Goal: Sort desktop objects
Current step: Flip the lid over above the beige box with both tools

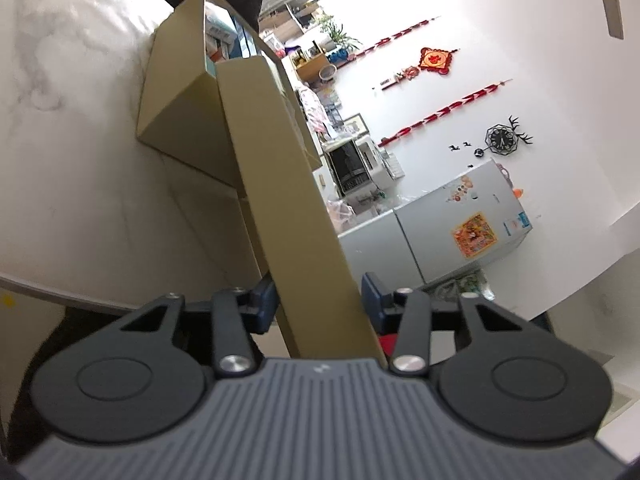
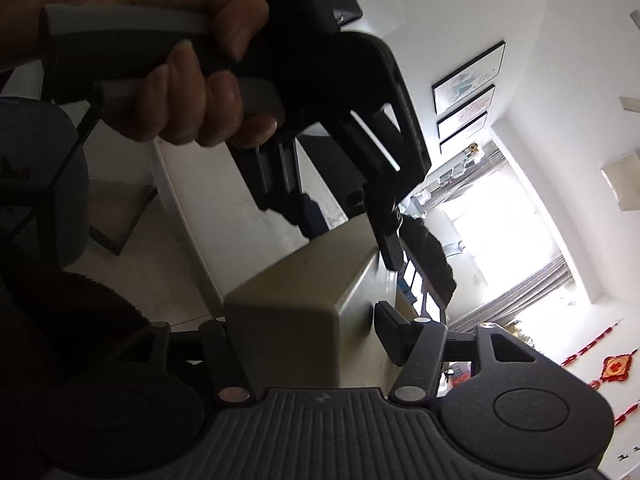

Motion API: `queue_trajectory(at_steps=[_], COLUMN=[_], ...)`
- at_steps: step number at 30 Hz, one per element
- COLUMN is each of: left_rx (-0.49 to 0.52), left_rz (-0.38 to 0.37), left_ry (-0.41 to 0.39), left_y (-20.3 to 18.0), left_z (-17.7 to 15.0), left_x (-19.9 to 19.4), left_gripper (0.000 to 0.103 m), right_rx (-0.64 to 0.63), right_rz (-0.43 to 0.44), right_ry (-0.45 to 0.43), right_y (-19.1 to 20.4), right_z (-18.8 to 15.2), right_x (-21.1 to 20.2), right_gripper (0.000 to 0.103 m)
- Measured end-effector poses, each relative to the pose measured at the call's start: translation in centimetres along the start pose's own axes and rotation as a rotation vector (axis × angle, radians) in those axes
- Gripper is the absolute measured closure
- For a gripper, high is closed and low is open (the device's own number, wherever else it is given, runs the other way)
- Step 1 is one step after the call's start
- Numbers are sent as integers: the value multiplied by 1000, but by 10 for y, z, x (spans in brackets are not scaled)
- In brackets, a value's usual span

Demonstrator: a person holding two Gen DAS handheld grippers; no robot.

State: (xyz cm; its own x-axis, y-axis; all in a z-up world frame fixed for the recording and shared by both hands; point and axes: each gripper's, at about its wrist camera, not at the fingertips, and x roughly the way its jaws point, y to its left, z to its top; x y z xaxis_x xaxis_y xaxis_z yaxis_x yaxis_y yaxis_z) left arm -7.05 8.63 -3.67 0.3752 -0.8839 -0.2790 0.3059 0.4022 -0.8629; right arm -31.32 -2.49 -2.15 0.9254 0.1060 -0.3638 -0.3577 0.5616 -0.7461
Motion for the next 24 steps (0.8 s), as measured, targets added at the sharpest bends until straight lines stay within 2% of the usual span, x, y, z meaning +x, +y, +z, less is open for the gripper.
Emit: queue_trajectory(at_steps=[4,8,13,18,24], left_rx=[-34,-68,-78,-94,-29], left_rz=[-24,19,69,126,264], left_ry=[41,-1,-10,1,20], left_y=[13,29,44,64,67], left_z=[3,10,10,7,13], left_x=[2,-6,-11,-15,-13], left_gripper=[60,64,62,58,51], right_rx=[72,96,209,493,901], right_rz=[70,156,284,361,438], right_ry=[26,63,67,99,126], right_y=[-17,-24,-45,-96,-158], right_z=[-7,-14,-17,-50,-106], right_x=[2,2,0,13,31], right_gripper=[36,15,14,14,19])
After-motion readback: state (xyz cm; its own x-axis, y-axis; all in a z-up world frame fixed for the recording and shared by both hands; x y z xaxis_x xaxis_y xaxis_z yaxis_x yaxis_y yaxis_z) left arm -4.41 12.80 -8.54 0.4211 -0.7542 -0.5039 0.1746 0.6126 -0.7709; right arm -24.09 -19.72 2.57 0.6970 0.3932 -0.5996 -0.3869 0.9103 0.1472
